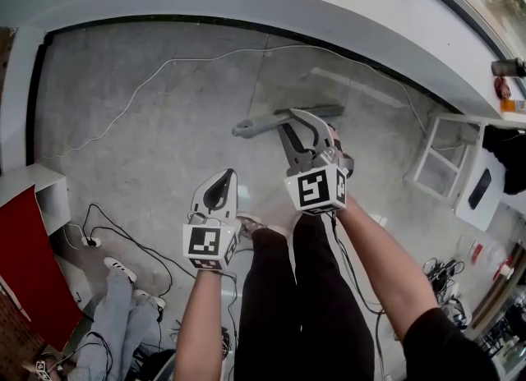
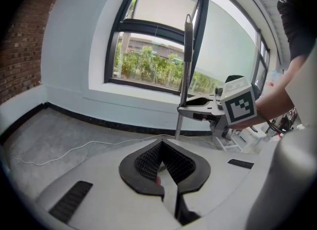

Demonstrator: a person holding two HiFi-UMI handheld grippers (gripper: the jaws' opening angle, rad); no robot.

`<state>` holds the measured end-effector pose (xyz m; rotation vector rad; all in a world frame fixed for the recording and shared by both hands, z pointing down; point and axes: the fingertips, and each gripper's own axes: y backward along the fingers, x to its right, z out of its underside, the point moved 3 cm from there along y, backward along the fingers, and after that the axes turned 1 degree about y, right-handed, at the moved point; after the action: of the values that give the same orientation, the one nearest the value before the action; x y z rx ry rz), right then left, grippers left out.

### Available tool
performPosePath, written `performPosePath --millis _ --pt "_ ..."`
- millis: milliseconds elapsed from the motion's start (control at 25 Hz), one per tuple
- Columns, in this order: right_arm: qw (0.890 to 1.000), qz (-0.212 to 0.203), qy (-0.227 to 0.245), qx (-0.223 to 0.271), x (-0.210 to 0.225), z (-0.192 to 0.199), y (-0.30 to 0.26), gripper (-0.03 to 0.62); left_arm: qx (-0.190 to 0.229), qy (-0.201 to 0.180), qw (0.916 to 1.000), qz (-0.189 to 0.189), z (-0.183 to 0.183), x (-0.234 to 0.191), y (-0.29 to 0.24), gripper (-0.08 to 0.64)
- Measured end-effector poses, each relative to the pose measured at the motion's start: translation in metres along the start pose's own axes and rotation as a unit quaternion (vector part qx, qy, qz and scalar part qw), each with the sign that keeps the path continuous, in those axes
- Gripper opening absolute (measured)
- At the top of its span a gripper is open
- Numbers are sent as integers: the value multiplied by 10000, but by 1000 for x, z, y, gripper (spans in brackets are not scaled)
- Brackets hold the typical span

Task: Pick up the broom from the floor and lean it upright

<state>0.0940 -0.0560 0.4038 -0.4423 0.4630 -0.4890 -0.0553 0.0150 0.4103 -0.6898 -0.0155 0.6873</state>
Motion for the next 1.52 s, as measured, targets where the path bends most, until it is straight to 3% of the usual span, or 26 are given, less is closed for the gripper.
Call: performPosePath --millis 1520 --pt "9996 226 187 19 3 1 27 118 -18 -82 10000 50 -4 15 6 3"
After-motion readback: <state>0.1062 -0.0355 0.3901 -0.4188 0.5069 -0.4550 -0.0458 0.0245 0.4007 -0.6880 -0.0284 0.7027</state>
